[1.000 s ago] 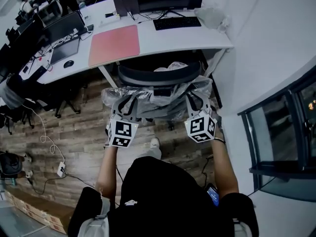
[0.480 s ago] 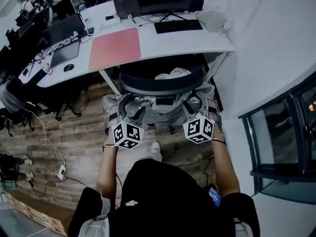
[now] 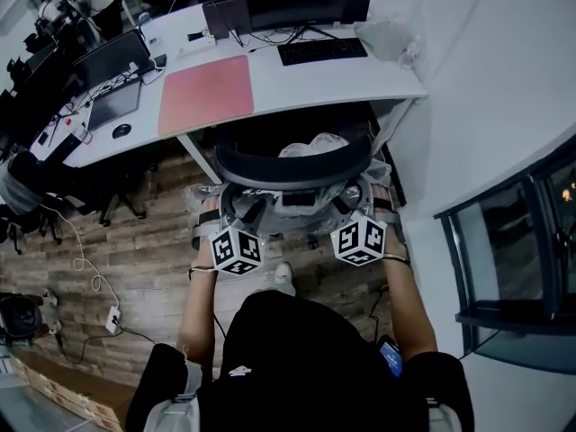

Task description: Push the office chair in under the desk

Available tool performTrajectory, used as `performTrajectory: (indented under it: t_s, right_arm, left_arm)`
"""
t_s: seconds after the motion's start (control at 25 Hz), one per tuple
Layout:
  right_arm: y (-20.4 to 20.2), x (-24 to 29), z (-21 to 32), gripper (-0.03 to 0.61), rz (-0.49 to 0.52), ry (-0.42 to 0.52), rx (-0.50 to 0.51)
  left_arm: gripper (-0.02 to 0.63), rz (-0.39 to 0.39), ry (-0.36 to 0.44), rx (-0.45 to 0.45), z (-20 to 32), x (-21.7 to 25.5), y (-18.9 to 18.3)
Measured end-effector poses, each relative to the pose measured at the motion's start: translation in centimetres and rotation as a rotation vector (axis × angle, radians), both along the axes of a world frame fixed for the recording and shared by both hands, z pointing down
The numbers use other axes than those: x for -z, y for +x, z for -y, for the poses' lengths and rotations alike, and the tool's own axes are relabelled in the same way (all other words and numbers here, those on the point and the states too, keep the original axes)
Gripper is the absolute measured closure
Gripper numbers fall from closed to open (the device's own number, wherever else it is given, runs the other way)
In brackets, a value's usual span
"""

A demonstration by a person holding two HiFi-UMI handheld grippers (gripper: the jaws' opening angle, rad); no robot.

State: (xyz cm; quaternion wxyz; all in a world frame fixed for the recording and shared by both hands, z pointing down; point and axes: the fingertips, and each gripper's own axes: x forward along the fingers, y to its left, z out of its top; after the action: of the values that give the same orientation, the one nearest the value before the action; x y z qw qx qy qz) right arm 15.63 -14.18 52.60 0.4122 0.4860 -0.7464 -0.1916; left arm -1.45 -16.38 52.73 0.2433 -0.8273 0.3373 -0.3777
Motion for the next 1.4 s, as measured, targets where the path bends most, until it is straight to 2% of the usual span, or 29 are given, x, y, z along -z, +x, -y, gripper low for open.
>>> performTrajectory:
  t_s: [0.24, 0.68, 1.4]
  right_arm:
    - [0.0, -0.2, 0.5, 0.281, -0.004, -0.015, 0.041]
    - [0.1, 0.3, 3.1, 0.281, -0.002, -0.016, 0.043]
    - [0.3, 0.0, 9.9, 0.281, -0.004, -0.029, 0.007]
  left_arm:
    - [0.302, -0.033, 0.03, -0.006, 0.4, 0.1, 0.1]
    - [0.302, -0.097, 0.013, 0.02, 3.1, 0.5, 0.3]
    - [0.302, -0.124, -0.03, 0.0, 10.0, 0.2, 0.4]
